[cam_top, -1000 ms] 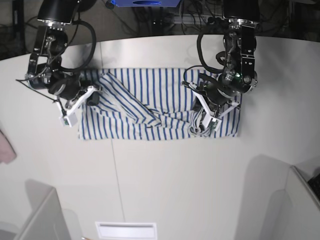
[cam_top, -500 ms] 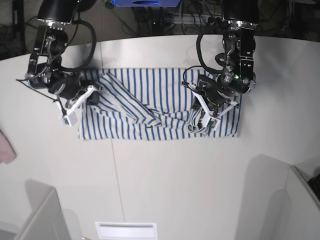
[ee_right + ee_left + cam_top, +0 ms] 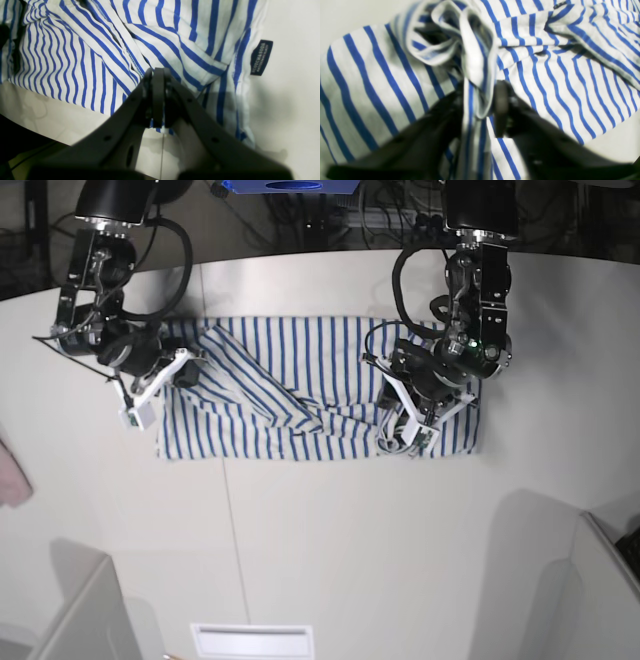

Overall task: Fold the T-shirt properly
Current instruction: 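Fold the strip end held by the left gripper toward the right gripper, then open the left gripper and lift it away from the shirt, then grasp the strip end with the right gripper and fold it toward the left gripper, then press the folded bundle flat with the right gripper, then grasp the bundle edges with both grippers and square it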

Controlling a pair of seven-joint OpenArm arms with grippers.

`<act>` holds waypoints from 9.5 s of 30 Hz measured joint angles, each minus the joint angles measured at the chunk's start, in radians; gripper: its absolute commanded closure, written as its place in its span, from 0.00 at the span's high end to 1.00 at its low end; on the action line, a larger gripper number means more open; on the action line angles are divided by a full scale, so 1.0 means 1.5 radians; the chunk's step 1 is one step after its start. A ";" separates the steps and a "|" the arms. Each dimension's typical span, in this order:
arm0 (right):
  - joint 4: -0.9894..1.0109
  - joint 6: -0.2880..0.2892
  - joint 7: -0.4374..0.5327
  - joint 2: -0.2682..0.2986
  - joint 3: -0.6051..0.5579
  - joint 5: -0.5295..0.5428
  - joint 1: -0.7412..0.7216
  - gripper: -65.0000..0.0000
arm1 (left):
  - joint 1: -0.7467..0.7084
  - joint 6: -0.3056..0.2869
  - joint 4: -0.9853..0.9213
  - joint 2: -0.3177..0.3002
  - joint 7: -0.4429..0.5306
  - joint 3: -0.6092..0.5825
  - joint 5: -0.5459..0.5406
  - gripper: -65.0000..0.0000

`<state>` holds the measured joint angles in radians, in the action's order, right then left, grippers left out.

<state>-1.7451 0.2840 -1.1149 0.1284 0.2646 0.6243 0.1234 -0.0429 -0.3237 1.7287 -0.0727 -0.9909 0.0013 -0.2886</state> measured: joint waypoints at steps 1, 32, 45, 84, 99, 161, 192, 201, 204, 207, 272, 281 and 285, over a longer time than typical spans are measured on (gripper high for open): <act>0.000 0.000 0.000 0.000 0.000 0.000 0.000 0.00 | 0.006 0.000 -0.005 0.000 0.001 -0.014 0.000 0.44; 0.187 0.161 -0.111 -0.009 0.214 -0.001 -0.167 0.60 | -0.151 -0.046 0.116 -0.059 0.005 0.431 0.004 0.00; 0.319 0.191 -0.130 0.001 0.218 0.036 -0.182 0.59 | -0.151 -0.164 0.058 -0.073 0.009 0.613 -0.002 0.00; 0.361 0.194 -0.017 0.006 0.020 -0.105 -0.248 0.00 | -0.003 -0.154 -0.173 -0.080 0.189 0.192 0.124 0.00; 0.075 0.095 -0.055 -0.053 -0.158 -0.188 -0.232 0.00 | 0.044 -0.098 -0.174 -0.078 0.184 0.041 0.121 0.00; 0.144 -0.117 0.081 -0.166 -0.580 -0.176 -0.237 0.79 | -0.108 -0.200 -0.069 -0.113 0.140 0.432 0.107 0.00; 0.239 -0.168 0.202 -0.166 -0.710 0.104 -0.368 0.79 | -0.086 -0.199 -0.068 -0.114 0.109 0.470 0.112 0.00; 0.123 -0.273 0.208 -0.051 -0.662 0.103 -0.368 0.00 | -0.086 -0.199 -0.068 -0.114 0.109 0.470 0.110 0.00; 0.157 -0.273 0.210 -0.022 -0.626 0.076 -0.368 0.00 | -0.086 -0.199 -0.068 -0.114 0.109 0.470 0.111 0.00; 0.182 -0.274 0.204 0.005 -0.621 0.071 -0.364 0.00 | -0.086 -0.199 -0.068 -0.112 0.109 0.470 0.110 0.00; -0.068 -0.277 0.208 0.159 -0.604 0.077 -0.038 0.00 | -0.086 -0.148 -0.078 -0.011 -0.065 0.405 -0.477 1.00; -0.069 -0.276 0.210 0.164 -0.589 0.086 -0.031 0.00 | -0.052 -0.004 -0.146 -0.009 -0.056 0.325 -0.477 1.00; -0.092 -0.277 0.208 0.160 -0.511 0.077 0.000 0.00 | -0.046 0.041 -0.152 -0.016 0.013 0.259 -0.436 1.00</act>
<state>-1.8832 -0.1310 -0.8032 0.3687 -0.5026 0.7395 0.1238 -0.1120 -0.2619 1.5002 -0.0959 -0.9710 0.3904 -0.9432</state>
